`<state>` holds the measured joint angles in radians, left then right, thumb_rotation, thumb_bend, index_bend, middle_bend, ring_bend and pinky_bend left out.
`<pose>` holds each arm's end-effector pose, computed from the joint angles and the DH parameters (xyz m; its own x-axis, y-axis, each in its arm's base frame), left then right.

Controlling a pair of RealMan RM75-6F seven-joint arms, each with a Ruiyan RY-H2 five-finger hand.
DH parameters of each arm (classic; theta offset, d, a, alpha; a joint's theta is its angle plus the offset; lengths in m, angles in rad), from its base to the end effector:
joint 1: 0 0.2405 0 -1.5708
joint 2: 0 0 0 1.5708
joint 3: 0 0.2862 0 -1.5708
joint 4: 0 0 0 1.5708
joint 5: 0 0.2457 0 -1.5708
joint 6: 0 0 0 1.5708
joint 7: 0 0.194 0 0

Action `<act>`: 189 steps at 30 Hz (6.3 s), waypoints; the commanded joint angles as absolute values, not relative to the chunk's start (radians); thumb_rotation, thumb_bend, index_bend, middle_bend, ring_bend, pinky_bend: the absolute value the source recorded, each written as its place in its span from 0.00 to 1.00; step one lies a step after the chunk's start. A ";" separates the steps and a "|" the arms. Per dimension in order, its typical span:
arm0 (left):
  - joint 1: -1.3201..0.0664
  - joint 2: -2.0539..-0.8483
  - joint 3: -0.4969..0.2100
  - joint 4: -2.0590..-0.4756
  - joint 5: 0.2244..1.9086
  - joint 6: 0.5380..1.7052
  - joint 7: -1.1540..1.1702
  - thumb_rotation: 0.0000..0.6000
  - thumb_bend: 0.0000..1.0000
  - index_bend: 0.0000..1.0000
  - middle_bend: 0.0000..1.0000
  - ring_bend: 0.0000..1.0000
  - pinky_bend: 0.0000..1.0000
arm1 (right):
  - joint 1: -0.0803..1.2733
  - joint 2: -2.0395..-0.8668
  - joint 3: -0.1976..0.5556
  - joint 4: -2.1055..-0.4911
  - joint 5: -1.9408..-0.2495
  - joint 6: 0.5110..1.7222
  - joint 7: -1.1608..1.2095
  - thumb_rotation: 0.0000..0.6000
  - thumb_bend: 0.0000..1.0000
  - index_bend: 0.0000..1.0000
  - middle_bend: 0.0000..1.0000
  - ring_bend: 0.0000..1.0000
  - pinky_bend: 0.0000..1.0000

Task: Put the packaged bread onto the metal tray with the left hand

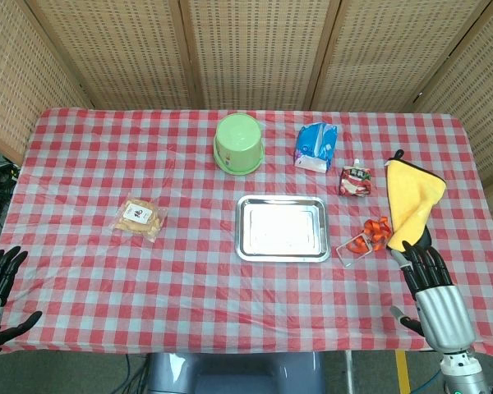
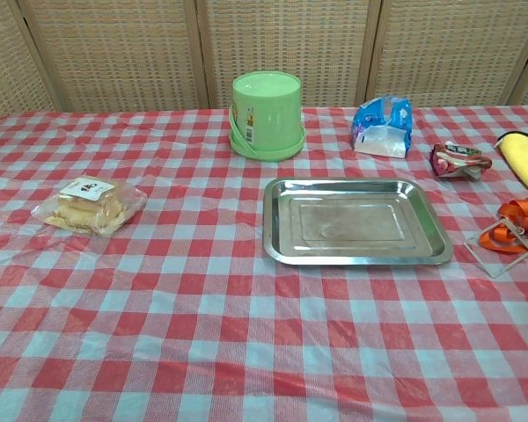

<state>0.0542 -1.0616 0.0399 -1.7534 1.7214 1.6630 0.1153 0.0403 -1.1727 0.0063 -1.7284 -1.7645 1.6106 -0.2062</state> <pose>-0.3086 0.1656 0.1484 0.4169 -0.0456 0.9078 0.9037 -0.0870 -0.4193 -0.2758 -0.2029 0.1125 0.4169 0.1008 0.9034 -0.8772 -0.2156 0.4289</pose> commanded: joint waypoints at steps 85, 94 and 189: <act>-0.860 -1.337 -0.110 -1.286 0.857 0.526 0.306 1.00 0.01 0.00 0.00 0.00 0.00 | 0.090 -1.222 0.027 -1.635 -1.626 1.489 -0.181 1.00 0.09 0.05 0.00 0.00 0.00; -0.895 -1.388 -0.076 -1.259 0.794 0.562 0.349 1.00 0.32 0.15 0.00 0.00 0.10 | 0.088 -1.221 0.028 -1.634 -1.627 1.500 -0.177 1.00 0.09 0.06 0.00 0.00 0.00; -1.077 -1.311 -0.178 -1.784 0.726 1.125 0.544 1.00 0.23 0.02 0.00 0.00 0.00 | 0.070 -1.112 0.087 -1.627 -1.519 1.529 0.084 1.00 0.09 0.06 0.00 0.00 0.00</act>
<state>-1.1674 -1.4012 -0.2234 -1.6991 0.6418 1.0484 0.6100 0.0702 -1.1113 0.0872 -1.6257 -1.5204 1.5305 0.0862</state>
